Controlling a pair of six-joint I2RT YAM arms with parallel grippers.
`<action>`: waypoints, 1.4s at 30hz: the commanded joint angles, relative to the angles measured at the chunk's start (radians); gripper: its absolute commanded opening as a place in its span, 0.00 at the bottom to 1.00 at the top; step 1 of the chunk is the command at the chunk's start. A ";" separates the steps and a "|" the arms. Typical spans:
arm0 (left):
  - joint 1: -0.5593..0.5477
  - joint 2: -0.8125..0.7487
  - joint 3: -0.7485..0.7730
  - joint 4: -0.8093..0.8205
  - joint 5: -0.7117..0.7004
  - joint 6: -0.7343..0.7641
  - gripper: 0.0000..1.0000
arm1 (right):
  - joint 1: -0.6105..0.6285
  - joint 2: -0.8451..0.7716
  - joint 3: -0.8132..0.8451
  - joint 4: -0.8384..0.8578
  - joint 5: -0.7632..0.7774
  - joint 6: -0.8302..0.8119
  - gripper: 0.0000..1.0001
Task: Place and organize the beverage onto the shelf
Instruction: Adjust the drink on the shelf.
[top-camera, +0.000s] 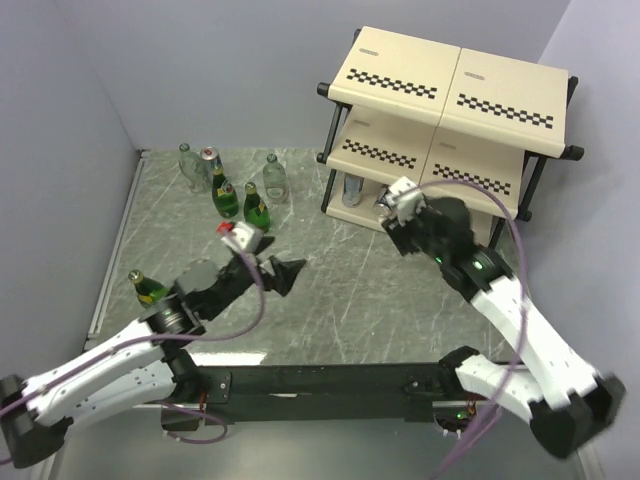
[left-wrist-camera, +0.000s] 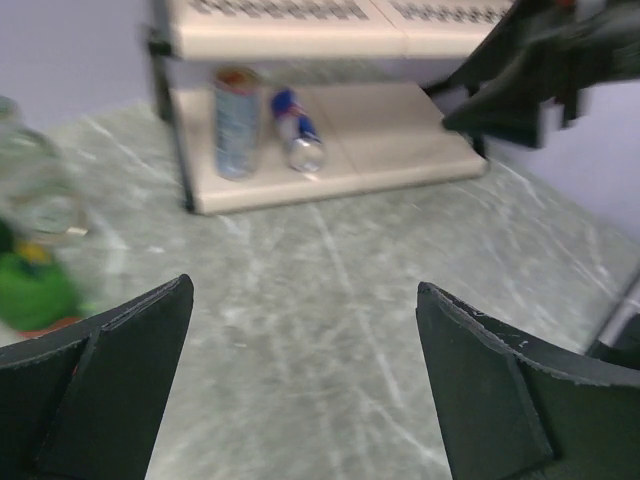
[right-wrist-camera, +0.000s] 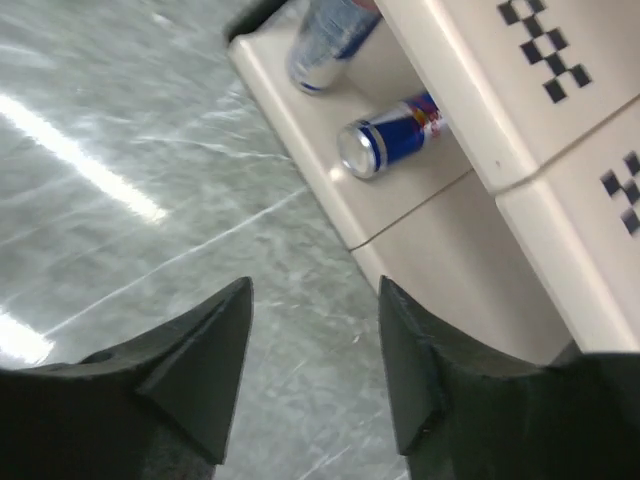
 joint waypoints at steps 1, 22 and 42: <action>0.008 0.167 0.031 0.147 0.147 -0.153 0.99 | -0.025 -0.179 -0.032 -0.108 -0.249 -0.017 0.63; 0.045 1.422 0.773 0.467 0.118 -0.141 0.96 | -0.299 -0.473 -0.067 -0.036 -0.323 0.204 0.84; 0.087 1.683 1.112 0.327 0.109 -0.182 0.94 | -0.299 -0.453 -0.067 -0.028 -0.273 0.233 0.84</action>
